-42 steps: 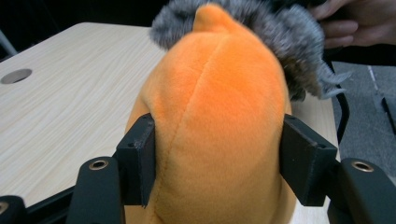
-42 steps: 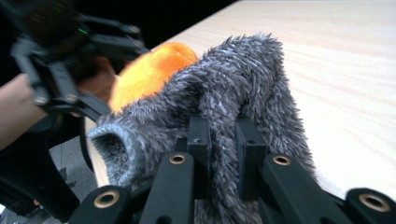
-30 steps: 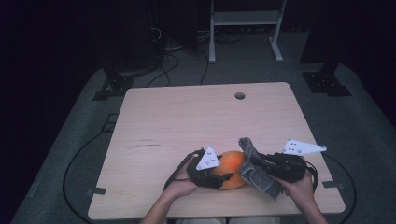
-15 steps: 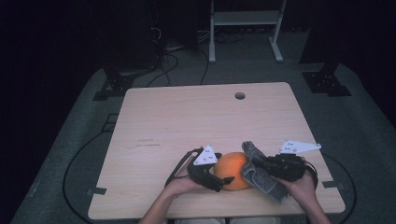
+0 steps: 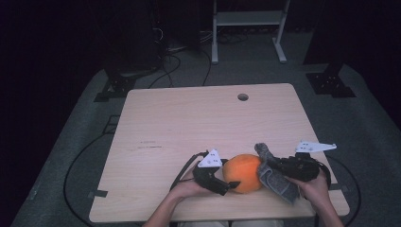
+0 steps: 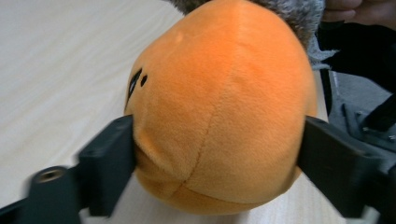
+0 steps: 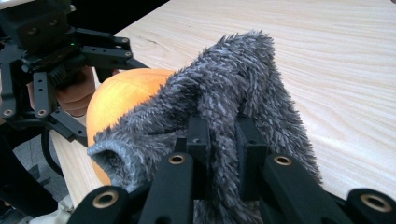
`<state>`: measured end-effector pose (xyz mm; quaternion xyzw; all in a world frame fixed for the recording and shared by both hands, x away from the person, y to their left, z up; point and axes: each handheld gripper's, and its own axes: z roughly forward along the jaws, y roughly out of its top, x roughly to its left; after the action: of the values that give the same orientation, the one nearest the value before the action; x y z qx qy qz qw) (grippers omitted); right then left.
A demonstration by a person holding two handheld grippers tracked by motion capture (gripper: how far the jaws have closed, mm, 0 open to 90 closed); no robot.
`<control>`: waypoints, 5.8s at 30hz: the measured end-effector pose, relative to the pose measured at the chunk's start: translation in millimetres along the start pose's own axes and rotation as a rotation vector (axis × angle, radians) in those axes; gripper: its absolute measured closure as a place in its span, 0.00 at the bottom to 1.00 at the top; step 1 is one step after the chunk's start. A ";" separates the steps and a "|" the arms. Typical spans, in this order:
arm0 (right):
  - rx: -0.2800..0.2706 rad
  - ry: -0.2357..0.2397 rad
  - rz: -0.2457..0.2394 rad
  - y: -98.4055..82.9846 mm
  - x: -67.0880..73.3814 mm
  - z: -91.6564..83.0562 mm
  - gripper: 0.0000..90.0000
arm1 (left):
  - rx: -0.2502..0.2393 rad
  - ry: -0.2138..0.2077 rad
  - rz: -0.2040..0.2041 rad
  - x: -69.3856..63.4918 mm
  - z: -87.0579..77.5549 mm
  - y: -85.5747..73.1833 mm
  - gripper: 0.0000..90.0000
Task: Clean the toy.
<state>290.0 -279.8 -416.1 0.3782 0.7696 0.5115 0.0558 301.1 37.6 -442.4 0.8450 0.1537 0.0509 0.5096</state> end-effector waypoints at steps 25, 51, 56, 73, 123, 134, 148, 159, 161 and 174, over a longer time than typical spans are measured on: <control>-0.010 0.100 -0.237 37.9 80.5 12.0 0.88 | 0.022 0.124 0.184 -27.1 -12.4 27.2 0.36; -0.076 0.042 -0.113 23.2 36.5 -3.5 0.88 | -0.051 0.104 0.087 -16.6 -32.7 32.6 0.37; -0.087 0.070 -0.136 30.6 51.7 0.7 0.88 | -0.115 0.096 0.089 -22.8 -52.5 46.7 0.37; -0.070 0.046 -0.061 22.0 43.3 11.9 0.88 | -0.064 0.125 0.027 -14.9 -14.9 25.5 0.30; -0.020 0.058 -0.115 11.8 40.4 21.3 0.87 | -0.001 -0.040 0.066 7.2 -18.2 3.3 0.12; -0.012 -0.018 -0.231 21.6 60.9 14.5 0.88 | 0.001 0.042 0.069 -5.4 -7.8 8.5 0.32; 0.002 -0.033 -0.266 30.5 71.6 17.4 0.88 | 0.021 0.057 0.194 -32.3 5.0 12.0 0.34; 0.023 0.002 -0.235 28.9 65.8 18.6 0.88 | 0.039 0.042 0.252 -38.1 7.9 8.9 0.29; 0.019 0.000 -0.217 27.7 60.5 18.5 0.88 | 0.030 0.049 0.238 -37.1 6.5 7.7 0.28; 0.025 -0.008 -0.086 6.6 21.5 5.1 0.88 | -0.053 0.062 -0.001 -4.3 -6.4 1.1 0.29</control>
<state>280.6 -261.0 -406.5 0.3475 0.7913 0.4973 0.0760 295.7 41.2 -438.1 0.8291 0.1686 0.0810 0.5268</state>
